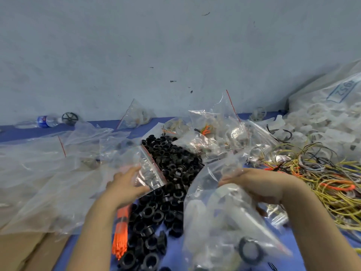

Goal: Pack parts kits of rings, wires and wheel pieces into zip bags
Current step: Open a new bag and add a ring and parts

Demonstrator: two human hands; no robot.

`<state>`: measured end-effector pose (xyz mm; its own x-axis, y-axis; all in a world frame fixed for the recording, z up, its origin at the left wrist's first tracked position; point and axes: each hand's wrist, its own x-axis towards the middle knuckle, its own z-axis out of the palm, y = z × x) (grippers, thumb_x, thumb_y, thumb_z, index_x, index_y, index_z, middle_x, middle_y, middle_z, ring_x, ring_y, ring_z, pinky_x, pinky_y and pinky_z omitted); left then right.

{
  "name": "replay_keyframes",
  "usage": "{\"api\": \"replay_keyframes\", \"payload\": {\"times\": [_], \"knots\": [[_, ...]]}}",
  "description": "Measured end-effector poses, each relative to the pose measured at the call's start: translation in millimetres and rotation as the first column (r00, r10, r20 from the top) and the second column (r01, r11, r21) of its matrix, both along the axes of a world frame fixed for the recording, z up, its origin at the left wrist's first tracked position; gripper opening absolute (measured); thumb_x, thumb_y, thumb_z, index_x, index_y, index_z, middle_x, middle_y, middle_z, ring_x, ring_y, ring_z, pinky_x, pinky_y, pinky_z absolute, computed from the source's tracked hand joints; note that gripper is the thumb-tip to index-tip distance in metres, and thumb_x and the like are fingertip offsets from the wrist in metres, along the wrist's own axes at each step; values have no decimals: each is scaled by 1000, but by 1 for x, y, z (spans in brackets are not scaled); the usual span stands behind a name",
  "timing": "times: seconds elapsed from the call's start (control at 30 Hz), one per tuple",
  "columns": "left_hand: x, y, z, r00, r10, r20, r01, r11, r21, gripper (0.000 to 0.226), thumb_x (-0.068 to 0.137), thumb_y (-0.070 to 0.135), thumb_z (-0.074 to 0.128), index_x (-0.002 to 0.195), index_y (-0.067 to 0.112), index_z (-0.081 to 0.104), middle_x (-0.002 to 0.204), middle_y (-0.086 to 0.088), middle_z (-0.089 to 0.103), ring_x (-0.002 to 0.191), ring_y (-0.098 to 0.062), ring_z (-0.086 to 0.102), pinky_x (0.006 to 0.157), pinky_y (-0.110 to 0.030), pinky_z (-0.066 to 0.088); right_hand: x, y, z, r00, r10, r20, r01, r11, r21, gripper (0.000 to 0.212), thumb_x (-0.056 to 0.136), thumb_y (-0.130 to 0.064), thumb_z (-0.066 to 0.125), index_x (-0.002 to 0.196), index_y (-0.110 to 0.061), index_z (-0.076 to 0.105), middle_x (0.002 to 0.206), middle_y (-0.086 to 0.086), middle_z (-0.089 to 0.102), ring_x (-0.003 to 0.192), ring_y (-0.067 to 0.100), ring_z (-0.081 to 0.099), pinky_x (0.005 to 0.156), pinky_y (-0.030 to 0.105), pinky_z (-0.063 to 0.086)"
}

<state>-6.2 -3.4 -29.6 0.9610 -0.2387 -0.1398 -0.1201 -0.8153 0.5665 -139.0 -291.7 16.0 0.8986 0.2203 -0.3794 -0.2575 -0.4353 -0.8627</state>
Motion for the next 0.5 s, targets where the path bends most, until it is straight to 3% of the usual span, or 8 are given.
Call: {"api": "replay_keyframes", "payload": {"times": [0.07,0.13,0.17,0.2,0.27,0.33,0.43,0.5], "knots": [[1,-6,-8,1000,-27,-6,28,992,124,78,83,37,72,148,40,29,150,-19,26,137,-41,29,116,-42,24,8,-3,25,978,-206,25,201,970,133,19,85,-18,62,71,-11,73,76,20,63,62,28,64,57,34,52],[1,-9,-12,998,-43,-43,51,977,209,86,83,36,72,148,49,17,153,-17,15,139,-45,20,117,-45,21,31,-10,65,866,-495,72,421,799,431,19,92,-10,51,77,-3,62,74,16,55,48,17,63,42,21,50],[1,-10,-14,997,-52,-62,65,970,232,91,83,33,73,148,51,12,156,-16,8,141,-46,14,118,-47,19,45,-13,86,803,-594,55,457,672,583,16,96,-13,47,89,0,55,83,18,53,58,21,66,45,23,54],[1,-10,-16,997,-45,-69,61,970,237,94,83,31,73,148,51,8,158,-14,2,142,-46,9,118,-48,18,57,-13,105,765,-643,39,443,570,692,27,97,-23,49,107,2,50,100,24,52,79,32,69,57,28,58],[2,-9,-20,999,-6,-33,13,977,214,97,83,28,74,149,50,6,159,-9,0,143,-44,9,117,-49,19,63,-9,125,715,-698,38,433,485,760,71,89,-43,60,139,-2,32,138,27,34,123,47,46,85,40,56],[5,-10,-23,997,12,74,-25,985,171,89,84,29,71,151,43,13,154,-9,22,139,-38,26,114,-43,28,57,-2,120,726,-687,31,420,479,771,86,83,-46,66,147,-8,22,152,23,19,136,47,29,94,45,51],[5,-14,-20,955,150,256,-134,988,-81,43,92,30,61,134,30,56,133,-4,60,123,-26,53,100,-30,41,28,12,87,814,-581,21,298,448,843,82,77,-44,68,145,-14,32,144,30,31,123,46,47,89,44,54],[2,-18,-14,910,251,330,-195,962,-192,25,96,32,54,116,29,70,119,-2,69,113,-27,60,87,-29,44,10,21,65,830,-555,57,267,484,833,70,77,-45,64,138,-17,43,134,26,47,110,41,61,87,42,55]]}}
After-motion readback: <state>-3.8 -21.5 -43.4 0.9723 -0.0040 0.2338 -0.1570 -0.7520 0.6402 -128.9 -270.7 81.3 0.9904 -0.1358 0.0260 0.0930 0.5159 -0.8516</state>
